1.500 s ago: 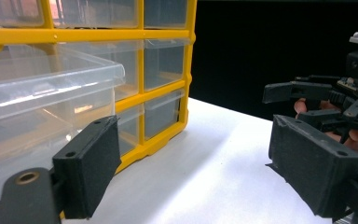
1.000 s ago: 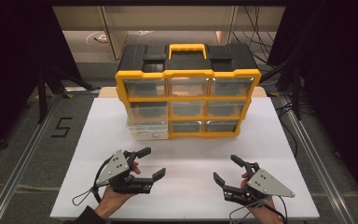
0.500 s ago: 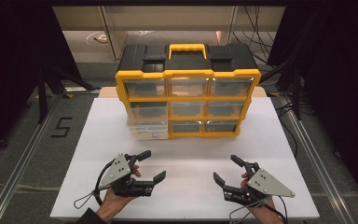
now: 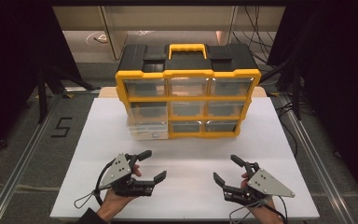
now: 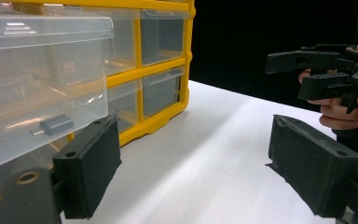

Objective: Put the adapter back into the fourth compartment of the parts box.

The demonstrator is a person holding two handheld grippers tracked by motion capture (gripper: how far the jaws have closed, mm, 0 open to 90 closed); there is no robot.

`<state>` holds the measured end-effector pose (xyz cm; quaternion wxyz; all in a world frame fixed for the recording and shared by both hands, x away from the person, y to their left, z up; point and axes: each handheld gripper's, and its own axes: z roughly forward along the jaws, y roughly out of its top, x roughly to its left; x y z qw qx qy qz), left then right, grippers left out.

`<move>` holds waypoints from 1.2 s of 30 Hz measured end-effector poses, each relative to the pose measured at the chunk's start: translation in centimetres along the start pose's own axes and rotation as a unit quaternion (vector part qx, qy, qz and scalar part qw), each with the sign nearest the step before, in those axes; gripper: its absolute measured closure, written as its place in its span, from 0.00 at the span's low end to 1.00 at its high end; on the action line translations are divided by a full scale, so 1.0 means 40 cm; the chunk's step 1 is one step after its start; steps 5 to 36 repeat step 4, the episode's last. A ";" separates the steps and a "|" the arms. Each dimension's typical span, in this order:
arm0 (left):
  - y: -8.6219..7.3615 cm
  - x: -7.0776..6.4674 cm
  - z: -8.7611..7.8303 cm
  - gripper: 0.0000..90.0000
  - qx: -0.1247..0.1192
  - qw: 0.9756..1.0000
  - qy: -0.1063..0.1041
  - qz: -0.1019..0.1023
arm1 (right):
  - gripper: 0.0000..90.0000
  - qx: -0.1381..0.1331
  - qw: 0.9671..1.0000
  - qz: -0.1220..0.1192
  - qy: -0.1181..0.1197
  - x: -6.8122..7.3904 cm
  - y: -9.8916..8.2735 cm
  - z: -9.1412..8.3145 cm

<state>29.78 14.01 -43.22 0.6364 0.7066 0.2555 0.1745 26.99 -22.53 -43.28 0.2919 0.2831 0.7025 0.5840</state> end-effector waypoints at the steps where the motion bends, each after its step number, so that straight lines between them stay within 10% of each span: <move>1: 0.000 0.000 0.001 0.18 0.000 1.000 0.000 0.000 | 0.24 0.001 1.000 0.000 0.000 0.000 0.000 0.000; 36: -0.002 -0.002 0.002 0.18 0.001 1.000 0.000 0.001 | 0.24 0.000 1.000 -0.001 0.000 0.000 0.000 0.000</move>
